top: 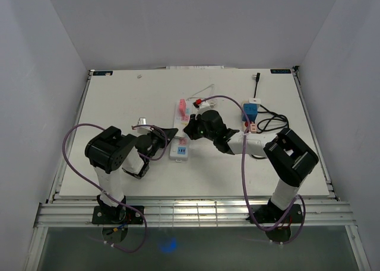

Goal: Insert the plug
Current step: Insert the plug into the socket.

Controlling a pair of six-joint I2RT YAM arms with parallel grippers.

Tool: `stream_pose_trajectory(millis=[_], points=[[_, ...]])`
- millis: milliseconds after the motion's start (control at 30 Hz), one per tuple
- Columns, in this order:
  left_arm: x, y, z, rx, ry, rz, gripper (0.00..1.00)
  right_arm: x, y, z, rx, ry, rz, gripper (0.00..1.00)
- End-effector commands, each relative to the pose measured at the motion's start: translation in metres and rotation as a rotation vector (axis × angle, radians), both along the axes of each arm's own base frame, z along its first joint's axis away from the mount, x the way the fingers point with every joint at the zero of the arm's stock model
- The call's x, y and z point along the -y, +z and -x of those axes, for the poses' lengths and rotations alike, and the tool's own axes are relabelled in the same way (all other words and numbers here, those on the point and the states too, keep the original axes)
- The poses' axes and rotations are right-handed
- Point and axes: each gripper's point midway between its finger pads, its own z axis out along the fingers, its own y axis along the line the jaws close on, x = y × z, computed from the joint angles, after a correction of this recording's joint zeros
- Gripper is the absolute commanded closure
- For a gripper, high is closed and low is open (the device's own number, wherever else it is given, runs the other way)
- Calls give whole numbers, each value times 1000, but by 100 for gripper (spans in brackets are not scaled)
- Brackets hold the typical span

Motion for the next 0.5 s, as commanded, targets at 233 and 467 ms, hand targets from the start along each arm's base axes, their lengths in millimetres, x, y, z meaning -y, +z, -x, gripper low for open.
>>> stream_pose_trajectory(millis=[233, 467], points=[[-42, -111, 44, -316, 3, -352, 57, -3, 2, -2, 25, 16, 6, 92], [-44, -109, 41, -314, 4, -354, 37, -14, -11, -1, 0, 56, 13, 92]])
